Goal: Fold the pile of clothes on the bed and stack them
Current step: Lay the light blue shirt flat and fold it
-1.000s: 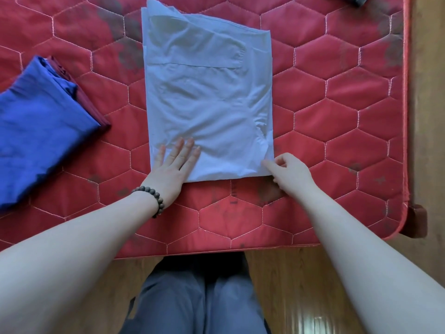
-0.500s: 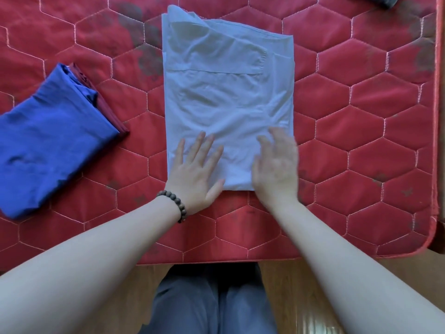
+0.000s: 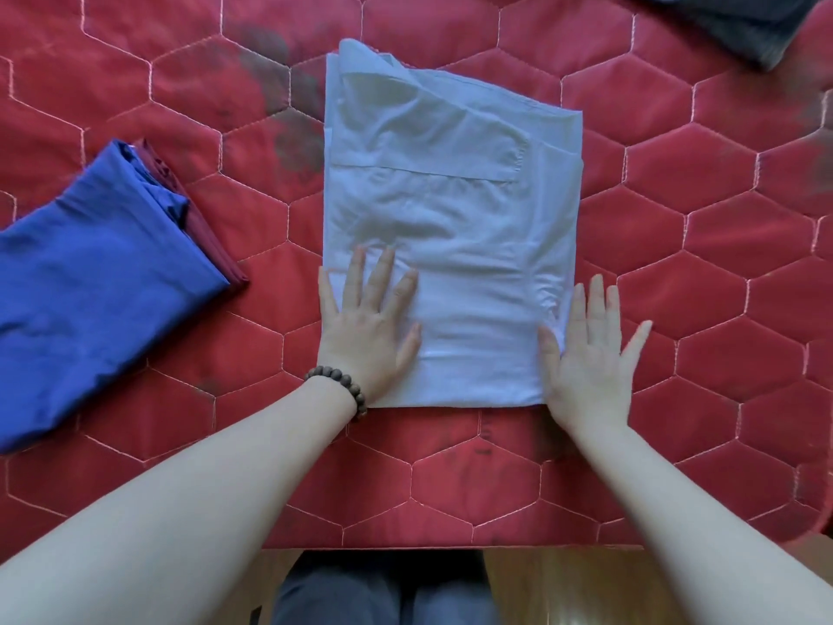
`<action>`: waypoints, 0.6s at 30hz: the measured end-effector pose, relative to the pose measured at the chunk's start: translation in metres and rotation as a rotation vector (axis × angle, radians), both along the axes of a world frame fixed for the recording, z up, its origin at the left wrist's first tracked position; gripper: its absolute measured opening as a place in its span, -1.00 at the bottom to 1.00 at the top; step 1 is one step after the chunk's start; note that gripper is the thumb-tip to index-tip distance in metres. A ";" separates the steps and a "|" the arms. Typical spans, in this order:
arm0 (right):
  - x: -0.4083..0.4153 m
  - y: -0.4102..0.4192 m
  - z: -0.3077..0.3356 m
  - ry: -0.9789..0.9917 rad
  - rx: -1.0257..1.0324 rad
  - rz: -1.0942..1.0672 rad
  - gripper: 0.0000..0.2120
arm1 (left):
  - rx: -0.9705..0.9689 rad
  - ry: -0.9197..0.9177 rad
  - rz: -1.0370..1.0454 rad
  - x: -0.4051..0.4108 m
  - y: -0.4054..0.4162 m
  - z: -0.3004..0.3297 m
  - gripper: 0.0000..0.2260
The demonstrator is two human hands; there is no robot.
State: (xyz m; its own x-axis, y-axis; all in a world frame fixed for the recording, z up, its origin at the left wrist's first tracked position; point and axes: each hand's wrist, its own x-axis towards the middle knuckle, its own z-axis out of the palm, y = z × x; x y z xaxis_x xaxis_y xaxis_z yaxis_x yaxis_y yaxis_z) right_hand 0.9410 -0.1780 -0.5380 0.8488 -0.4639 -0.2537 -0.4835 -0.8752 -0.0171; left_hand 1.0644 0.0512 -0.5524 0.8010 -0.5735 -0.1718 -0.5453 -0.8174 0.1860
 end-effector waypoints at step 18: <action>0.146 -0.024 -0.012 -0.018 -0.063 0.122 -0.40 | -0.070 -0.085 -0.050 0.145 -0.053 -0.012 -0.49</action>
State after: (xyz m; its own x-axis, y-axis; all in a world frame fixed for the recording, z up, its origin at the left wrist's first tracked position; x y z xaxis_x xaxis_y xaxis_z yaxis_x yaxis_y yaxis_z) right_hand 1.0866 -0.2025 -0.5500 0.9041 -0.3712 -0.2114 -0.3732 -0.9272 0.0321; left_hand 1.2091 -0.0021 -0.5644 0.7812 -0.6212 -0.0622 -0.6013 -0.7755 0.1927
